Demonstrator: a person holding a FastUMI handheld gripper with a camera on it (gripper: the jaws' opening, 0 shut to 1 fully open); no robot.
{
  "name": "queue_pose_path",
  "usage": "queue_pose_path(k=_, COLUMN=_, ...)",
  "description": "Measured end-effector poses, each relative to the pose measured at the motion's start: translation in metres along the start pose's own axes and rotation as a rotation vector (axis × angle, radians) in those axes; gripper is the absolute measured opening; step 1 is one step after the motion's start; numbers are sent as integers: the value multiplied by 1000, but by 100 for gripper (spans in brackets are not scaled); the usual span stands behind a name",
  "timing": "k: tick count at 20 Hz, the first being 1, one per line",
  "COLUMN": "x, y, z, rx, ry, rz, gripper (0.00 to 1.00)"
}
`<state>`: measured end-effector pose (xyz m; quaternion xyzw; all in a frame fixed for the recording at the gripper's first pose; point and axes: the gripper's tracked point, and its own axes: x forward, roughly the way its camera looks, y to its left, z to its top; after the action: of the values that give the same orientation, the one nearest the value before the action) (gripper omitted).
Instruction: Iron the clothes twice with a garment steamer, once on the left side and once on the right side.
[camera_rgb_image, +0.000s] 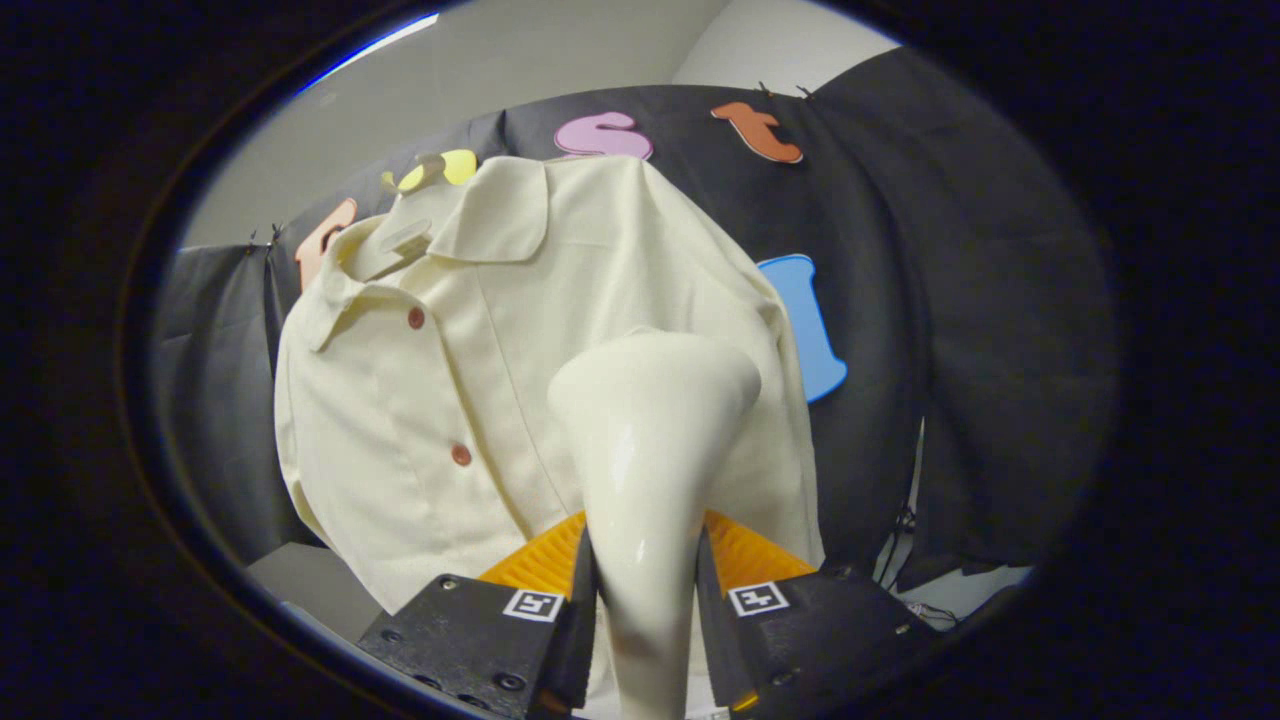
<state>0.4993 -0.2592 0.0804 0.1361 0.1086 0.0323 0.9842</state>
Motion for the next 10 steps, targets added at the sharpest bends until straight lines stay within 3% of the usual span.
queue_pose_path(k=10, x=-13, y=-26, z=-98, rx=-37, ry=134, rz=24, gripper=46)
